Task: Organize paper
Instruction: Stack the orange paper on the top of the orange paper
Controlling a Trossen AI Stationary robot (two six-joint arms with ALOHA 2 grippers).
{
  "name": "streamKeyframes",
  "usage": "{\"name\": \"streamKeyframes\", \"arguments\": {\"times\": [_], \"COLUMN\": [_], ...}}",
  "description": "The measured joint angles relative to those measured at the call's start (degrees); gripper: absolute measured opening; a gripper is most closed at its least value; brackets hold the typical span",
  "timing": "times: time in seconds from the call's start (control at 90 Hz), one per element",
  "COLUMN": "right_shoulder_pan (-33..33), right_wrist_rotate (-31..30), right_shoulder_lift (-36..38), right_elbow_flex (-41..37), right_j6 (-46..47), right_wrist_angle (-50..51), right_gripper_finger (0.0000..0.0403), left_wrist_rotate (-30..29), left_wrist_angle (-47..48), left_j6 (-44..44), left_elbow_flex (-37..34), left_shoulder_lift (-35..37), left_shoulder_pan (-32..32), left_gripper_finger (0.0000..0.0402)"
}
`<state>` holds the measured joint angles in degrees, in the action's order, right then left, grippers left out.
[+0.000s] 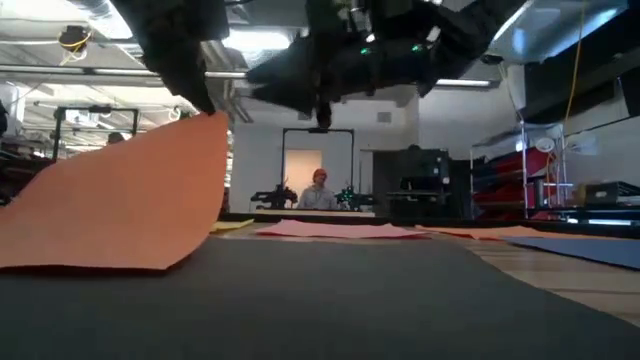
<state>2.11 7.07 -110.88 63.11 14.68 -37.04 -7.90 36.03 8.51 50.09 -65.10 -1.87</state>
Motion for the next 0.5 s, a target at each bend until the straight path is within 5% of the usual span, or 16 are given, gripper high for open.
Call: {"name": "streamKeyframes", "arguments": {"times": [0.5], "right_shoulder_pan": [0.1], "right_wrist_rotate": [-1.8], "right_shoulder_lift": [-5.7], "right_elbow_flex": [5.8], "right_j6": [3.0], "right_wrist_angle": [3.2], "right_gripper_finger": [0.0140], "left_wrist_rotate": [0.0], "left_wrist_angle": [0.6], "left_j6": [-0.2], "left_elbow_flex": [0.0], "left_shoulder_lift": [0.0], "left_shoulder_pan": [0.0], "left_gripper_finger": [0.0000]}}
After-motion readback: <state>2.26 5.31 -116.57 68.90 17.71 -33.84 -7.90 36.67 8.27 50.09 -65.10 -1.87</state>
